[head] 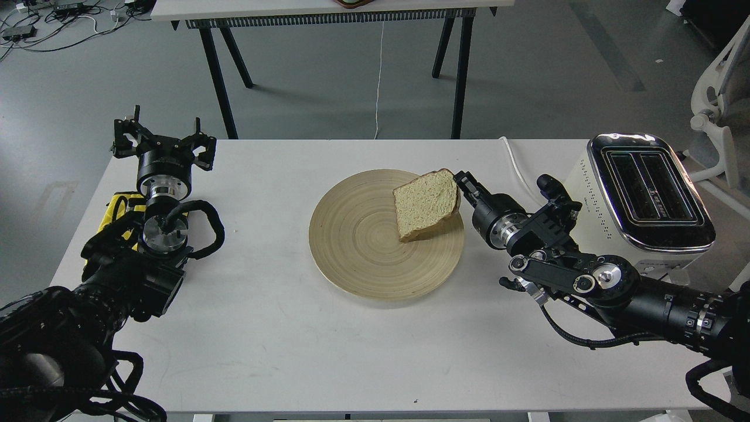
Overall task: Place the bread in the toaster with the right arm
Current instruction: 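Close the right gripper on the bread slice and lift it off the plate, then carry the bread slice with the right gripper above the toaster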
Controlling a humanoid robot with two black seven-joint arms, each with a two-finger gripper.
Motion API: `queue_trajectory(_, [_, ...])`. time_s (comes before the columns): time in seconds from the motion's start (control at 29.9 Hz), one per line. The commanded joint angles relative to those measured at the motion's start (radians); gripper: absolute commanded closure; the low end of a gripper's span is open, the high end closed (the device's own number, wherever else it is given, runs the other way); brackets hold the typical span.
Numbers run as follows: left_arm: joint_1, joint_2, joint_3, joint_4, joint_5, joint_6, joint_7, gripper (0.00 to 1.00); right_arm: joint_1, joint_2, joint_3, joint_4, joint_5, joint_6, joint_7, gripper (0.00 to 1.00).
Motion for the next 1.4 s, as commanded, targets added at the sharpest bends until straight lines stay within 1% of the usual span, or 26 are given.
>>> queue_trajectory(0.0, [0.000,0.000,0.000,0.000,0.000,0.000,0.000,0.00,0.016,-0.016,0.016,0.028,0.002,-0.008,-0.003,1.00])
queue_trajectory(0.2, [0.000,0.000,0.000,0.000,0.000,0.000,0.000,0.00,0.043,-0.071,0.051,0.091,0.006,-0.015,-0.003,1.00])
queue_trajectory(0.37, [0.000,0.000,0.000,0.000,0.000,0.000,0.000,0.00,0.050,-0.175,0.093,0.192,0.009,-0.015,-0.004,1.00])
queue_trajectory(0.53, [0.000,0.000,0.000,0.000,0.000,0.000,0.000,0.00,0.073,-0.328,0.114,0.300,0.009,-0.015,-0.006,1.00])
queue_trajectory(0.87, [0.000,0.000,0.000,0.000,0.000,0.000,0.000,0.00,0.139,-0.716,0.114,0.518,0.009,-0.015,-0.009,1.00])
queue_trajectory(1.0, [0.000,0.000,0.000,0.000,0.000,0.000,0.000,0.00,0.170,-0.862,0.113,0.567,0.006,-0.011,-0.009,1.00])
queue_trajectory(1.14, [0.000,0.000,0.000,0.000,0.000,0.000,0.000,0.00,0.190,-0.996,0.113,0.610,-0.001,0.019,-0.011,1.00])
queue_trajectory(1.37, [0.000,0.000,0.000,0.000,0.000,0.000,0.000,0.00,0.190,-1.158,0.113,0.644,-0.024,0.062,-0.011,1.00])
